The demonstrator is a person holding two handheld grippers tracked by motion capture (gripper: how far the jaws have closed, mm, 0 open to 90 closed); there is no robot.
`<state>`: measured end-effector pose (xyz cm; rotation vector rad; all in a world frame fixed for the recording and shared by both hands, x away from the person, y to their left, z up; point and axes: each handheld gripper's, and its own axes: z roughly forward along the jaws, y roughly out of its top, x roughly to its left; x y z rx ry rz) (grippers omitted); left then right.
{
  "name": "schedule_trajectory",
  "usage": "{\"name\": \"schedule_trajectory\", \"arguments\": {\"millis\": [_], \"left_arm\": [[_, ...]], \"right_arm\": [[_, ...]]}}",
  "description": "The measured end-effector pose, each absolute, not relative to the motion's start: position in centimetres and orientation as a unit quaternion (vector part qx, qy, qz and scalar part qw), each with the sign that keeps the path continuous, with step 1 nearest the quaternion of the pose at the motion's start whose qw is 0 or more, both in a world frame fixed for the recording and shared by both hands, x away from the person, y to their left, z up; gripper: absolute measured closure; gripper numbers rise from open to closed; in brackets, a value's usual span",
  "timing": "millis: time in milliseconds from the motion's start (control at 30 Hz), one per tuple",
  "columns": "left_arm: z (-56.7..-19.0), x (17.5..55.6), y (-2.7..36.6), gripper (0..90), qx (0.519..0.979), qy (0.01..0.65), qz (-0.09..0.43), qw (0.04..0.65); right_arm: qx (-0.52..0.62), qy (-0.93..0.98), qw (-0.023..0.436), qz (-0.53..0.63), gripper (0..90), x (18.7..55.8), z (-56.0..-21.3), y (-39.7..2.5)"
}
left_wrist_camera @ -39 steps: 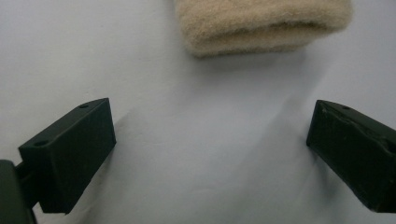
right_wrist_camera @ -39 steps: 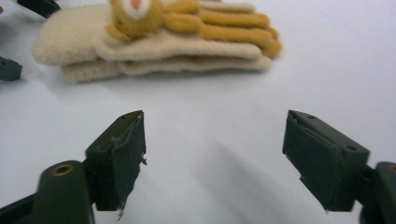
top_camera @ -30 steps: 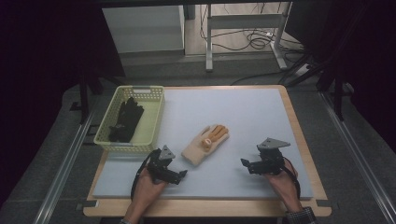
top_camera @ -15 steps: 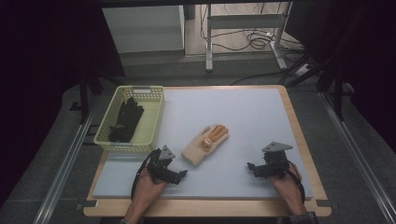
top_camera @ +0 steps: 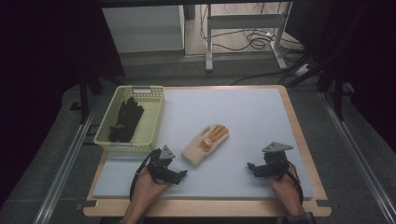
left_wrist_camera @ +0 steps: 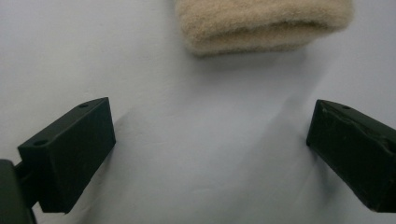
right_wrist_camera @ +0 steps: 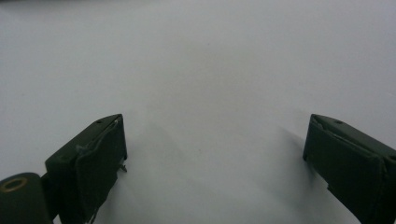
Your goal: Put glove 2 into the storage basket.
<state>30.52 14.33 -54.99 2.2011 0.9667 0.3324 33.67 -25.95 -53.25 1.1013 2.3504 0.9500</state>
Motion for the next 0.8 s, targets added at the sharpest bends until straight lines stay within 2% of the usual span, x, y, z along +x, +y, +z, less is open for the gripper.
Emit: {"name": "schedule_trajectory", "arguments": {"millis": [367, 800], "left_arm": [[-53.4, 31.3, 13.5, 0.7, 0.853, 0.373, 0.109, 0.347], [-50.8, 35.1, 9.4, 0.1, 0.873, 0.35, 0.096, 0.326]], "right_arm": [[0.391, 0.835, 0.188, 0.338, 5.8, 33.6, -53.3, -25.9], [0.391, 0.835, 0.188, 0.338, 5.9, 33.6, -53.3, -25.9]]}}
